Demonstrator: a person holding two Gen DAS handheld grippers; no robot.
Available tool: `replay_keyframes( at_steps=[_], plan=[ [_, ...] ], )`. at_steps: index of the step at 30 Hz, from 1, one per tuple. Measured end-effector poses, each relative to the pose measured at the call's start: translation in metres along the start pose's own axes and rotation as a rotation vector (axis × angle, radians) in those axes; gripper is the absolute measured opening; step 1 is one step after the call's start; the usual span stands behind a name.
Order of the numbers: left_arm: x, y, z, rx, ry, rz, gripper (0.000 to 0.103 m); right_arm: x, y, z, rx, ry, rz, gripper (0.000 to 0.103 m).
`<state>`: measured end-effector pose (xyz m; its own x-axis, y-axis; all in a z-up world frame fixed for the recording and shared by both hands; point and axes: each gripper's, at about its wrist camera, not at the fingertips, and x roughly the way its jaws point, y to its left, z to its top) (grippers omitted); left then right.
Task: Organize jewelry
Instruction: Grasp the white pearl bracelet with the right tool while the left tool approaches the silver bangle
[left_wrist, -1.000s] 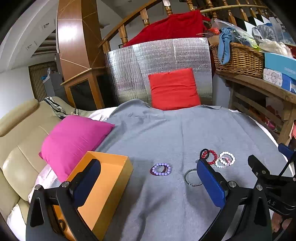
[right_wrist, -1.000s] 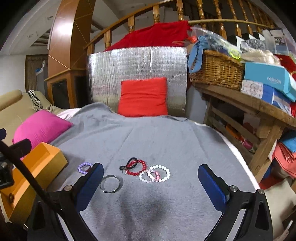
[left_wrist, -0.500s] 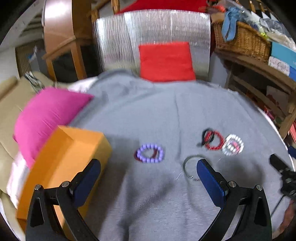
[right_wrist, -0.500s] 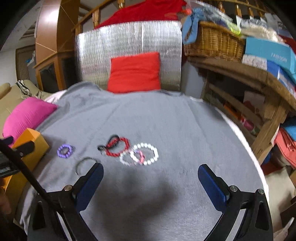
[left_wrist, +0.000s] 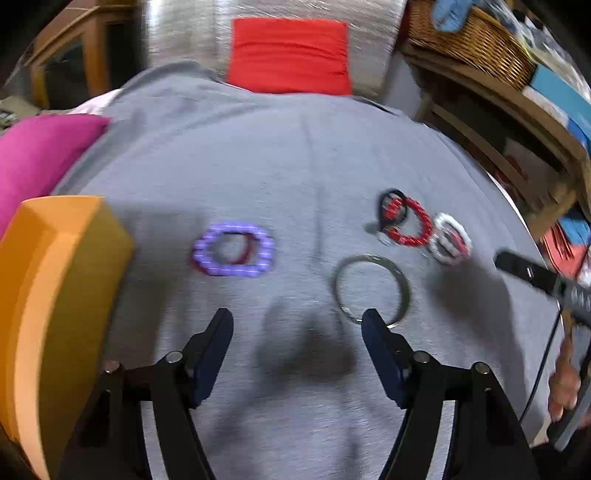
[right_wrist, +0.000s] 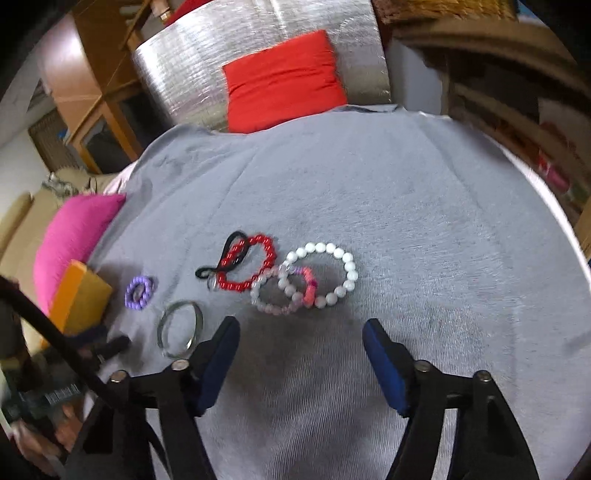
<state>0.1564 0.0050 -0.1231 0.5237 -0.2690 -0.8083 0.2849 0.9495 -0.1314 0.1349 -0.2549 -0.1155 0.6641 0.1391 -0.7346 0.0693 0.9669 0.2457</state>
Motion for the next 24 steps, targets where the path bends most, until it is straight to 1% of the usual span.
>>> replay_keyframes(
  at_steps=[3,5,6,7,9,10,11,14,15,16,18,19,21,23,24],
  plan=[
    [0.006,-0.007,0.006,0.017,0.013,-0.040,0.072,0.007,-0.016,0.009,0.066,0.008,0.007,0.065],
    [0.013,-0.006,0.010,0.024,0.031,-0.042,0.072,0.013,-0.029,0.015,0.105,0.013,0.004,0.057],
    [0.017,-0.007,0.012,0.022,0.042,-0.046,0.072,0.016,-0.034,0.018,0.125,0.018,0.010,0.052],
    [0.022,-0.007,0.014,0.016,0.056,-0.062,0.071,0.019,-0.039,0.021,0.150,0.022,0.019,0.048],
    [0.028,-0.009,0.016,0.011,0.073,-0.074,0.064,0.026,-0.046,0.027,0.189,0.022,0.021,0.048],
    [0.031,-0.010,0.017,0.015,0.080,-0.075,0.060,0.030,-0.046,0.029,0.189,0.020,0.009,0.044],
    [0.034,-0.011,0.017,0.022,0.082,-0.069,0.059,0.034,-0.044,0.031,0.176,0.020,-0.007,0.037],
    [0.037,-0.014,0.018,0.045,0.074,-0.067,0.057,0.051,-0.035,0.036,0.124,0.048,-0.073,0.033],
    [0.038,-0.015,0.019,0.051,0.071,-0.072,0.056,0.057,-0.034,0.036,0.117,0.060,-0.085,0.031],
    [0.040,-0.015,0.020,0.055,0.071,-0.074,0.054,0.064,-0.033,0.036,0.108,0.077,-0.095,0.023],
    [0.043,-0.016,0.020,0.064,0.066,-0.079,0.050,0.070,-0.028,0.036,0.076,0.072,-0.121,0.017],
    [0.043,-0.017,0.021,0.070,0.061,-0.079,0.047,0.071,-0.023,0.037,0.050,0.067,-0.131,0.012],
    [0.044,-0.016,0.019,0.081,0.055,-0.082,0.040,0.072,-0.017,0.038,0.026,0.067,-0.146,0.011],
    [0.044,-0.015,0.020,0.083,0.049,-0.086,0.027,0.071,-0.016,0.038,0.024,0.061,-0.154,0.010],
    [0.045,-0.012,0.020,0.076,0.047,-0.085,0.023,0.070,-0.016,0.038,0.028,0.058,-0.156,0.010]
  ],
)
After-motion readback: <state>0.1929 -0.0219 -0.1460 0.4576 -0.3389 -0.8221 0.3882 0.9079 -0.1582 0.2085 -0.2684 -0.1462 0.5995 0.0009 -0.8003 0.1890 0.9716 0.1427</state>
